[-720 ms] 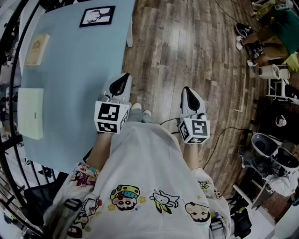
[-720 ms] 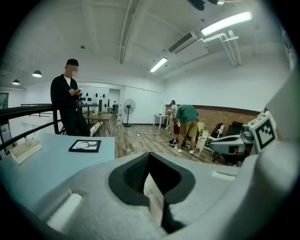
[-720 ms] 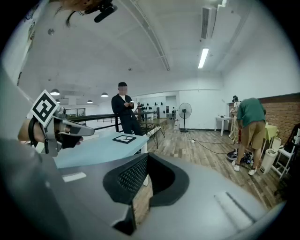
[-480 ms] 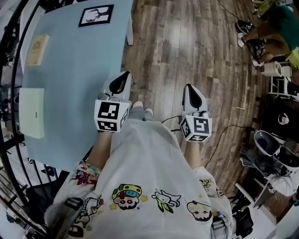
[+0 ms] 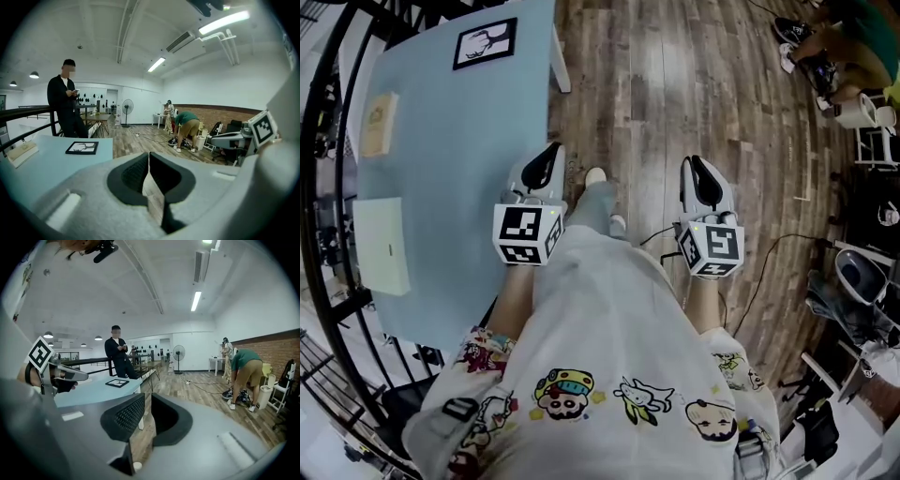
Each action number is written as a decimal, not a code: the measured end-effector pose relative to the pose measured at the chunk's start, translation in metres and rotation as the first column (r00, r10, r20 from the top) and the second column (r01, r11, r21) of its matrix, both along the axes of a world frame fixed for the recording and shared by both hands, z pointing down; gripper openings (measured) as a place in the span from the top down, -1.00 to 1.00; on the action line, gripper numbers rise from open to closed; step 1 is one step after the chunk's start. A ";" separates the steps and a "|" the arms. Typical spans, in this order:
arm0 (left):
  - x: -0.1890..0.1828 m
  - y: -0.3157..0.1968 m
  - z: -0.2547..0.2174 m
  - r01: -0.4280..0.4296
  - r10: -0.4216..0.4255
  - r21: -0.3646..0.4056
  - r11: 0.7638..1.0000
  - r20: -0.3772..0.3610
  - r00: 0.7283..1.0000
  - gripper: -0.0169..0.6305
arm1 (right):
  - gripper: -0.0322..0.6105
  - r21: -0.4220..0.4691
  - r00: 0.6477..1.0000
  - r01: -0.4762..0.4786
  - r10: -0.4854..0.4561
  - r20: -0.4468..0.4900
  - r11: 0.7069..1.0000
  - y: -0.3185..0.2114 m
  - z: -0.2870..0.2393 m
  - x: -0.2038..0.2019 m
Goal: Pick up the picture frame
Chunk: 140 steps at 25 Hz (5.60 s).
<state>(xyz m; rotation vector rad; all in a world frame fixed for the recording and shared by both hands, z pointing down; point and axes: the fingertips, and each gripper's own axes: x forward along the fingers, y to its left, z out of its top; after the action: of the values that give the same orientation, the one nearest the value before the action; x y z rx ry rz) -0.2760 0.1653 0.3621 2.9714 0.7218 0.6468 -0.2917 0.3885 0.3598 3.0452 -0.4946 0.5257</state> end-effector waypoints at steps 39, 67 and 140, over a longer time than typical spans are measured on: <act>0.285 -0.058 0.013 0.157 -0.158 -0.074 0.985 -0.009 0.987 0.75 | 0.45 0.039 0.982 0.187 -0.188 0.026 0.982 -0.069 0.007 0.299; 0.306 -0.234 0.021 0.810 -0.810 -0.058 0.584 0.014 0.586 0.74 | 0.44 0.066 0.517 0.853 -0.855 0.033 0.518 -0.337 0.010 0.480; 0.318 -0.285 0.145 0.997 -0.937 -0.049 0.056 0.342 0.069 0.55 | 0.36 0.168 -0.142 0.981 -0.952 0.273 -0.098 -0.514 0.118 0.463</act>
<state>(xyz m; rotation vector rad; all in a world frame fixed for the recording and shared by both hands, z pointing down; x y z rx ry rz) 0.0415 -0.1200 0.5075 2.1615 -1.1854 0.5731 0.1710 -0.1252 0.4782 1.4149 -2.3444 0.7576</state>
